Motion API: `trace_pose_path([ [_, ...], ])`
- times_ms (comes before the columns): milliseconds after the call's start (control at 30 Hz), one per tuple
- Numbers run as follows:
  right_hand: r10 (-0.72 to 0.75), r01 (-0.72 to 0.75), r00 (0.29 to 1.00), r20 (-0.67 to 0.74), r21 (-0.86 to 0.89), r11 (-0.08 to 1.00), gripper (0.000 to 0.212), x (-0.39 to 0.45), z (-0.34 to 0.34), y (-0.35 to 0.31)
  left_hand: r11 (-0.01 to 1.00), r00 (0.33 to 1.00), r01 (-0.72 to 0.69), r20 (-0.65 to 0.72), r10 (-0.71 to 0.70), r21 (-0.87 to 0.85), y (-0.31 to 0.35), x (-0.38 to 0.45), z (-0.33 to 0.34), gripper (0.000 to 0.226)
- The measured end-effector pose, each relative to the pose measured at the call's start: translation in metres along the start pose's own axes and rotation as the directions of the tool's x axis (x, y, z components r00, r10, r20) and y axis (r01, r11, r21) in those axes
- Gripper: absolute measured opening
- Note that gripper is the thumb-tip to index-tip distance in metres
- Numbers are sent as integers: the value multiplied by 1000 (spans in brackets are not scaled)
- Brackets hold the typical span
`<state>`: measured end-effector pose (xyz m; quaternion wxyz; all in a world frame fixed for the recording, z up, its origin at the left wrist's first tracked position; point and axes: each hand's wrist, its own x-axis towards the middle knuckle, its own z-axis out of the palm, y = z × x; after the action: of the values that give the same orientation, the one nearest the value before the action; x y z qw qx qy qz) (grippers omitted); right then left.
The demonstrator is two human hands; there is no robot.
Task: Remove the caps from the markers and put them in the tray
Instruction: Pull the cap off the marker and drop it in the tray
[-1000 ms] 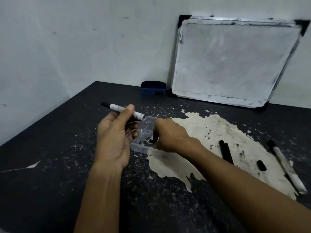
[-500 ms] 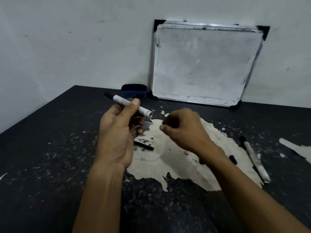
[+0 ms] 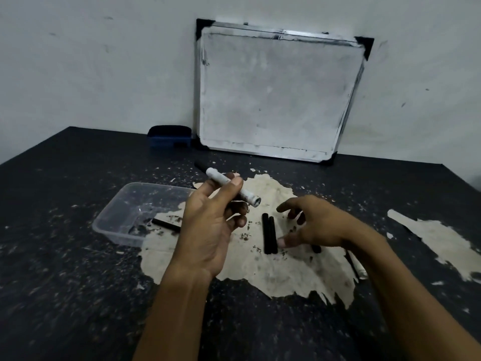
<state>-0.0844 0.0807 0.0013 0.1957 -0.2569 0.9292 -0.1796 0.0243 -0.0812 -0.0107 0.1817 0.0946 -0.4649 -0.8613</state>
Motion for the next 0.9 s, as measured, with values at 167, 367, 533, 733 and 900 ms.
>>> trace_pose_path([
  [167, -24, 28, 998, 66, -53, 998, 79, 14, 0, -1, 1000, 1000, -4, -18, 4, 18, -3, 4, -6, 8],
  [367, -24, 24, 999, 23, 1, 1000, 67, 15, 4, 2, 1000, 1000, 10, -12, -10, 15, -7, 5, -5, 14],
  [533, -16, 35, 994, -112, 165, 986, 53, 10, 9, 10, 1000, 1000, 14, -17, -14, 13, -8, 5, -4, 9],
  [733, -47, 129, 977, -209, 402, 906, 13, 0, 14, 19, 1000, 999, 18, -42, -18, -5, -8, 3, -4, 4],
  [900, -67, 164, 979, -193, 545, 823, 8, -7, 10, 25, 1000, 999, 27, -37, -26, 12, -9, 1, -4, 9],
])
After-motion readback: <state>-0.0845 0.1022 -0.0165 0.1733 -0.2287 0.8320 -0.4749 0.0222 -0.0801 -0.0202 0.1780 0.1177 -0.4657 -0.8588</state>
